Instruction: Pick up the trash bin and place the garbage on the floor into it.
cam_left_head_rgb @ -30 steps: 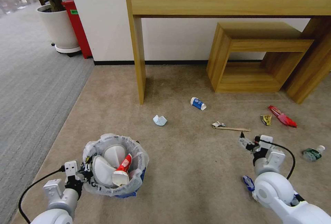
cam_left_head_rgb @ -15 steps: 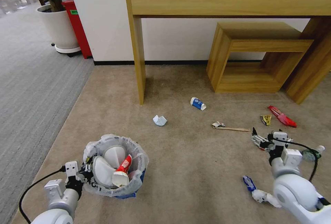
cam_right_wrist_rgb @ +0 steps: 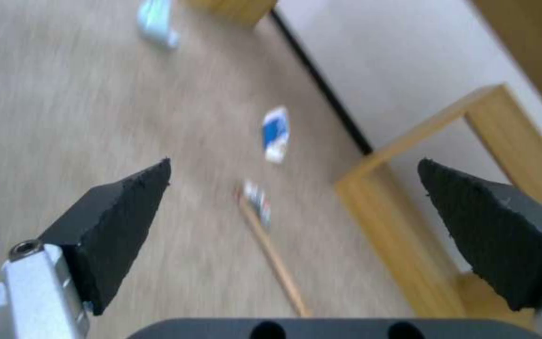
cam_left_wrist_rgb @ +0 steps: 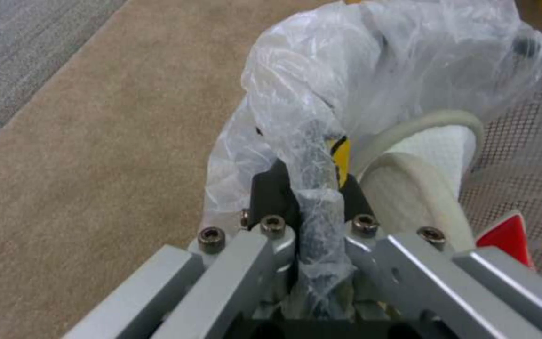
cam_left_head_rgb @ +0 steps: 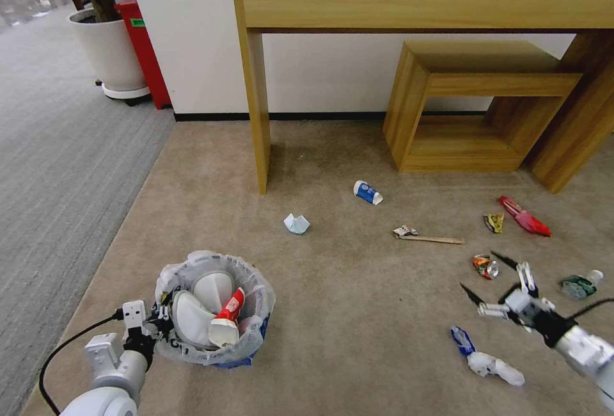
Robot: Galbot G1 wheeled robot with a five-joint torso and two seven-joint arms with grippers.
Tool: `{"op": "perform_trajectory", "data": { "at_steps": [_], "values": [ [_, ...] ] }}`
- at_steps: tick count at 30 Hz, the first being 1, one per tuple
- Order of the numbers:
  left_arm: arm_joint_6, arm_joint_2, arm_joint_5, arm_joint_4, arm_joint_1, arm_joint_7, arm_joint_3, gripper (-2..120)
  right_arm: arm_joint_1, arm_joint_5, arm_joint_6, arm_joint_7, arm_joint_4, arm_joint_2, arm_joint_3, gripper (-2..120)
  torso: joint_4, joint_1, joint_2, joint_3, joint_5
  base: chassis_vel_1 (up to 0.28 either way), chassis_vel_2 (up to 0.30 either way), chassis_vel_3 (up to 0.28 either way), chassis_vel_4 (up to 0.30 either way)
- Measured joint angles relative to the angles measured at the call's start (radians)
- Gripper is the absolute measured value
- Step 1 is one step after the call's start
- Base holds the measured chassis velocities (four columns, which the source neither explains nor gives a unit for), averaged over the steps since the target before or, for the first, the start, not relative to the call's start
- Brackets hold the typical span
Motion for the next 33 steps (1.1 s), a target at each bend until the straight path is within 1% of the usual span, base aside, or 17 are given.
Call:
{"op": "perform_trajectory", "data": {
  "at_steps": [1, 3, 4, 6, 8, 9, 10, 11, 14, 15, 17, 18, 21, 26, 30, 32, 33],
  "values": [
    [-0.001, 0.001, -0.001, 0.004, -0.004, 0.0, 0.001, 3, 0.008, -0.033, 0.015, 0.0, -0.042, 0.007, -0.006, 100, -0.0002, 0.0, 0.0, 0.0, 0.0, 0.0, 0.0, 0.0, 0.0],
    [-0.001, 0.002, -0.001, 0.006, -0.005, 0.0, 0.001, 3, 0.012, -0.046, 0.022, 0.0, -0.059, 0.01, -0.008, 100, -0.0002, 0.0, 0.0, 0.0, 0.0001, 0.0, 0.0, 0.0, 0.0],
    [-0.002, 0.005, -0.003, 0.013, -0.01, 0.001, 0.001, 3, 0.027, -0.08, 0.037, 0.001, -0.113, 0.018, -0.02, 100, -0.0001, 0.0, 0.0, 0.0, 0.0, 0.0, 0.0, 0.0, 0.0],
    [-0.003, 0.006, -0.004, 0.015, -0.011, 0.002, 0.001, 3, 0.031, -0.086, 0.038, 0.001, -0.124, 0.021, -0.022, 100, -0.0001, 0.0, 0.0, 0.0, 0.0, 0.0, 0.0, 0.0, 0.0],
    [-0.004, 0.008, -0.005, 0.024, -0.017, 0.003, 0.004, 3, 0.049, -0.104, 0.045, -0.003, -0.175, 0.034, -0.036, 100, 0.0, 0.0, 0.0, 0.0, 0.0, 0.0, 0.0, 0.0, 0.0],
    [-0.006, 0.009, -0.006, 0.033, -0.022, 0.004, 0.007, 3, 0.074, -0.121, 0.045, -0.007, -0.221, 0.053, -0.052, 100, 0.0, 0.0, 0.0, 0.0, -0.0004, 0.0, 0.0, 0.0, 0.0],
    [-0.006, 0.009, -0.006, 0.033, -0.022, 0.004, 0.007, 3, 0.074, -0.121, 0.045, -0.007, -0.221, 0.053, -0.052, 100, 0.0, 0.0, 0.0, 0.0, -0.0004, 0.0, 0.0, 0.0, 0.0],
    [-0.008, 0.009, -0.006, 0.037, -0.025, 0.005, 0.009, 3, 0.096, -0.132, 0.046, -0.009, -0.251, 0.069, -0.068, 100, 0.0, 0.0, 0.0, 0.0, -0.0005, 0.0, 0.0, 0.0, 0.0],
    [-0.009, 0.01, -0.007, 0.044, -0.031, 0.006, 0.013, 3, 0.154, -0.16, 0.047, -0.013, -0.347, 0.126, -0.121, 100, 0.0002, 0.0, 0.0, 0.0, 0.0003, 0.0, 0.0, 0.0, 0.0],
    [-0.009, 0.01, -0.007, 0.044, -0.031, 0.006, 0.013, 3, 0.154, -0.16, 0.047, -0.013, -0.347, 0.126, -0.121, 100, 0.0002, 0.0, 0.0, 0.0, 0.0003, 0.0, 0.0, 0.0, 0.0],
    [-0.01, 0.012, -0.008, 0.047, -0.032, 0.006, 0.013, 3, 0.167, -0.165, 0.043, -0.002, -0.403, 0.152, -0.141, 100, 0.0, 0.0, 0.0, 0.0, -0.0004, 0.0, 0.0, 0.0, 0.0],
    [-0.01, 0.012, -0.008, 0.047, -0.032, 0.006, 0.013, 3, 0.167, -0.165, 0.043, -0.002, -0.403, 0.152, -0.141, 100, 0.0, 0.0, 0.0, 0.0, -0.0004, 0.0, 0.0, 0.0, 0.0],
    [-0.014, 0.012, -0.008, 0.05, -0.031, 0.007, 0.012, 3, 0.192, -0.157, 0.015, 0.026, -0.464, 0.187, -0.173, 100, -0.0002, 0.0, 0.0, 0.0, 0.0, 0.0, 0.0, 0.0, 0.0],
    [-0.017, 0.011, -0.008, 0.05, -0.029, 0.008, 0.012, 3, 0.21, -0.15, -0.019, 0.036, -0.494, 0.21, -0.189, 100, 0.0002, 0.0, 0.0, 0.0, -0.0003, 0.0, 0.0, 0.0, 0.0],
    [-0.02, 0.01, -0.008, 0.047, -0.024, 0.008, 0.011, 3, 0.224, -0.134, -0.033, 0.037, -0.506, 0.227, -0.21, 100, -0.0001, 0.0, 0.0, 0.0, -0.0003, 0.0, 0.0, 0.0, 0.0],
    [-0.02, 0.01, -0.008, 0.046, -0.022, 0.009, 0.011, 3, 0.227, -0.133, -0.035, 0.038, -0.507, 0.231, -0.216, 100, -0.0001, 0.0, 0.0, 0.0, -0.0002, 0.0, 0.0, 0.0, 0.0],
    [-0.021, 0.01, -0.007, 0.043, -0.018, 0.009, 0.01, 3, 0.219, -0.128, -0.039, 0.04, -0.484, 0.235, -0.223, 100, 0.0, 0.0, 0.0, 0.0, -0.0002, 0.0, 0.0, 0.0, 0.0]
  ]
}}
